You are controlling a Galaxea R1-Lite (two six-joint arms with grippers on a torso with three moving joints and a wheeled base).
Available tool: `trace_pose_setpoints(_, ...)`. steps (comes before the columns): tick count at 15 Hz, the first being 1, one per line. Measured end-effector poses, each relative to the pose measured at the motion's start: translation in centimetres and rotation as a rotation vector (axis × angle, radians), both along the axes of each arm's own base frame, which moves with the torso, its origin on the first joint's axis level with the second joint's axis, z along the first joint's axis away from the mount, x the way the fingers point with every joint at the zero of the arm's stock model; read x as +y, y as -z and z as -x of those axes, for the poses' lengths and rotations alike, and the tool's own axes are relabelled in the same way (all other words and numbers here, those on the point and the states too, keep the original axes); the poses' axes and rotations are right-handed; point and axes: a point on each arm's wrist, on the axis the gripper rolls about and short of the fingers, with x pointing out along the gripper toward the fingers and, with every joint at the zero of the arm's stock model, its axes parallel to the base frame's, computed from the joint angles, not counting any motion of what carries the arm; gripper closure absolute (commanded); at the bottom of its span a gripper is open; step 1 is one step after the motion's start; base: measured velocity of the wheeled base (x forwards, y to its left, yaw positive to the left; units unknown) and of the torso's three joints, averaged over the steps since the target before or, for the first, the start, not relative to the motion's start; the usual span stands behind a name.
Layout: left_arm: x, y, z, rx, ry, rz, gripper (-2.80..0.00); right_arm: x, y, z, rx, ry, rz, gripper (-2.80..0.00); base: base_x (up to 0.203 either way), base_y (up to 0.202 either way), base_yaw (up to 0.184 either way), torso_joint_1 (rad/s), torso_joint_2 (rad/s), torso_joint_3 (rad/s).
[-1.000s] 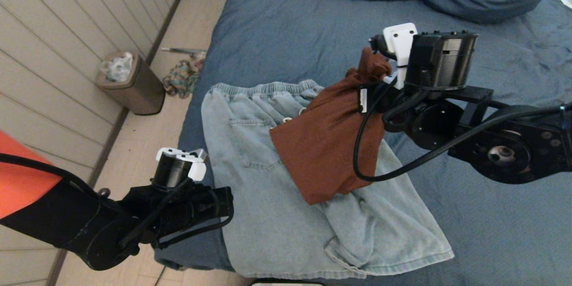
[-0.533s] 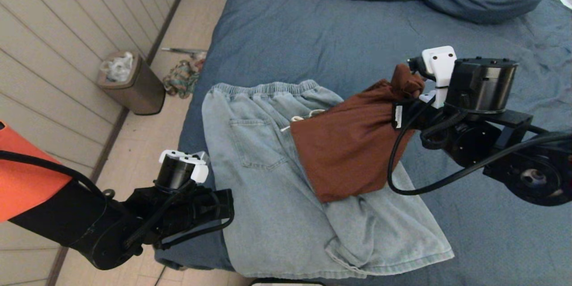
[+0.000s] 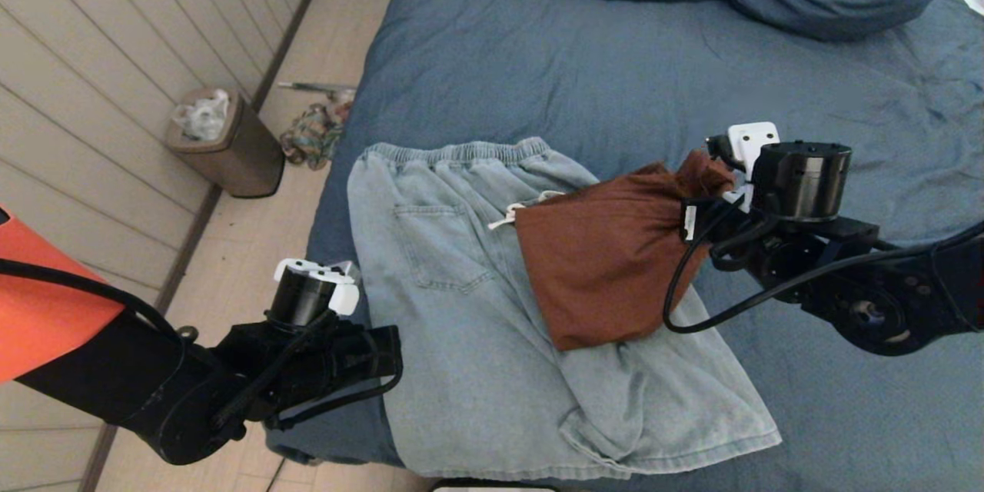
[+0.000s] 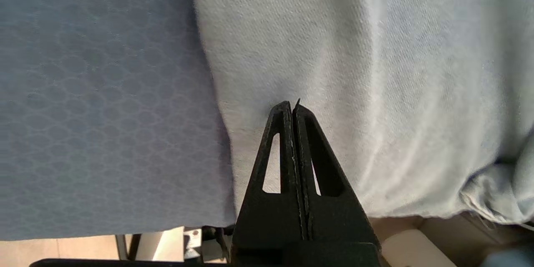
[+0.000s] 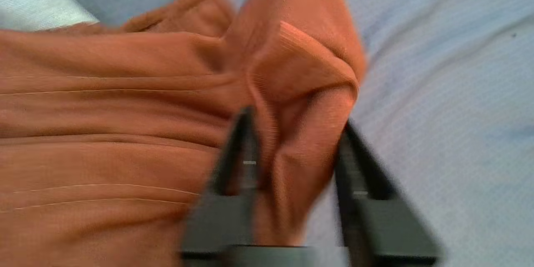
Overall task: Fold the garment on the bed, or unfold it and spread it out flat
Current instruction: Unford the brown shorts
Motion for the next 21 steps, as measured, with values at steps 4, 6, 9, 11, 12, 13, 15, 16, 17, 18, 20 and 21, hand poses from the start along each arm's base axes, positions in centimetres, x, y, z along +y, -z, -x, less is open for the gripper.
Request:
trace_pose_setpoints(4, 0.0, 0.0, 0.0, -0.003, -0.004, -0.005, 0.0, -0.7, -0.8, 0.5, -0.028, -0.013, -0.017, -2.8, 0.0, 0.0, 0.0, 0.0, 0.0, 0.0)
trace_pose_setpoints(6, -0.1, 0.0, 0.0, -0.003, -0.004, -0.004, 0.0, 0.1, -2.5, 1.8, -0.072, -0.049, -0.03, -2.8, 0.0, 0.0, 0.0, 0.0, 0.0, 0.0)
trace_pose_setpoints(9, -0.1, 0.0, 0.1, -0.003, -0.003, -0.004, 0.0, 2.3, -5.2, 4.4, -0.106, -0.144, -0.047, -2.8, 0.0, 0.0, 0.0, 0.0, 0.0, 0.0)
trace_pose_setpoints(11, -0.1, -0.1, 0.2, -0.005, -0.001, -0.003, 0.0, 4.1, -5.9, 6.0, -0.09, -0.22, -0.047, -2.8, 0.0, 0.0, 0.0, 0.0, 0.0, 0.0)
trace_pose_setpoints(12, 0.0, -0.2, 0.2, -0.007, -0.003, -0.003, 0.0, 5.2, -6.1, 6.7, -0.084, -0.262, -0.047, -2.8, 0.0, 0.0, 0.0, 0.0, 0.0, 0.0)
trace_pose_setpoints(13, 0.0, -0.2, 0.2, -0.008, -0.004, -0.002, 0.0, 6.6, -5.8, 7.2, -0.068, -0.312, -0.043, -2.8, 0.0, 0.0, 0.0, 0.0, 0.0, 0.0)
trace_pose_setpoints(15, 0.0, -0.3, 0.2, -0.01, -0.002, -0.001, 0.0, 9.8, -4.8, 7.9, -0.024, -0.386, -0.031, -2.8, 0.0, 0.0, 0.0, 0.0, 0.0, 0.0)
trace_pose_setpoints(16, 0.0, -0.3, 0.2, -0.01, -0.003, -0.001, 0.0, 11.4, -4.1, 8.0, -0.003, -0.407, -0.02, -2.8, 0.0, 0.0, 0.0, 0.0, 0.0, 0.0)
trace_pose_setpoints(17, 0.0, -0.3, 0.2, -0.011, -0.003, -0.001, 0.0, 13.1, -3.5, 8.0, 0.015, -0.429, -0.009, -2.8, 0.0, 0.0, 0.0, 0.0, 0.0, 0.0)
trace_pose_setpoints(18, 0.0, -0.3, 0.2, -0.01, -0.003, 0.0, 0.0, 14.4, -2.9, 8.0, 0.035, -0.448, 0.005, -2.8, 0.0, 0.0, 0.0, 0.0, 0.0, 0.0)
trace_pose_setpoints(20, 0.0, -0.3, 0.2, -0.012, -0.003, 0.0, 0.0, 16.7, -1.2, 7.8, 0.086, -0.471, 0.044, -2.8, 0.0, 0.0, 0.0, 0.0, 0.0, 0.0)
trace_pose_setpoints(21, 0.0, -0.4, 0.2, -0.012, -0.003, 0.0, 0.0, 17.5, -0.6, 7.6, 0.098, -0.47, 0.057, -2.8, 0.0, 0.0, 0.0, 0.0, 0.0, 0.0)
